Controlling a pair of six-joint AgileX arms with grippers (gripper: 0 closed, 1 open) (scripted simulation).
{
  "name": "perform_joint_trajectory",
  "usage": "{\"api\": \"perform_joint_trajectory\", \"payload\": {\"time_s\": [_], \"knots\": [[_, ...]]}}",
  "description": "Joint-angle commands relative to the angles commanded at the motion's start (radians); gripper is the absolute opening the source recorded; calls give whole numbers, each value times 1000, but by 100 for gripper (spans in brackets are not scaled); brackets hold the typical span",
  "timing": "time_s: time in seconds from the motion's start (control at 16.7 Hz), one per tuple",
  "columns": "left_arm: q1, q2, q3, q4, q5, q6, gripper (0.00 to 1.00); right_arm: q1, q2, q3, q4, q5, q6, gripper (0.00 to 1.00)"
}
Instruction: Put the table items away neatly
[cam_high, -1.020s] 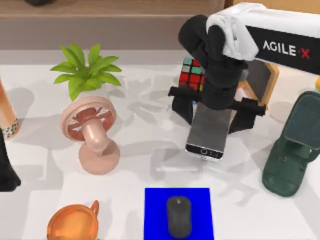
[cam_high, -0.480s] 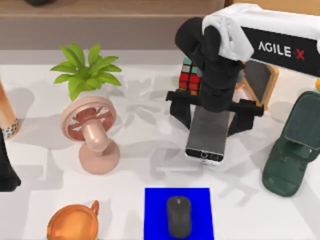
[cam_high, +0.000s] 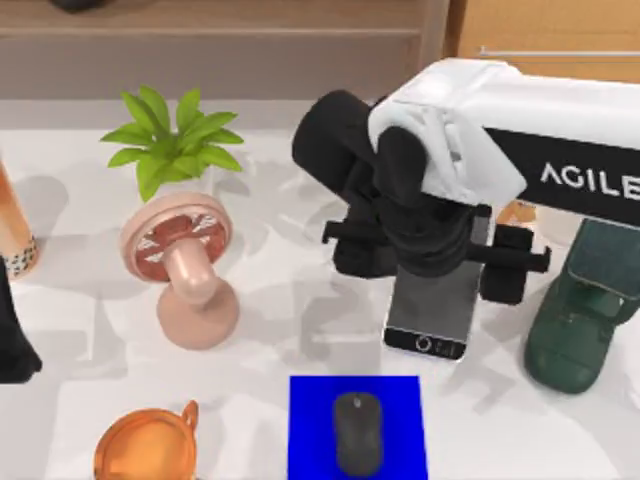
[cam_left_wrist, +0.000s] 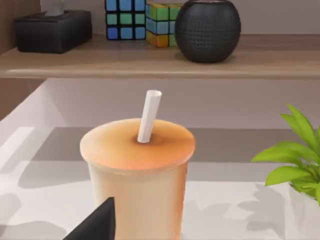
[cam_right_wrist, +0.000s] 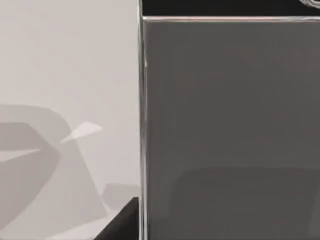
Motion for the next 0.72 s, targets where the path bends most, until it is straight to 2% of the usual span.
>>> {"api": "perform_joint_trajectory", "payload": {"time_s": [0.24,0.42,0.54,0.72], "knots": [[0,0,0,0,0,0,100,157,-267,-239,30,315,127,0],[0,0,0,0,0,0,100,212,-445,-404,52,527,216,0],[0,0,0,0,0,0,100,217,-533,-495,64,633,261,0],[0,0,0,0,0,0,100,207,-602,-571,69,713,295,0]]}}
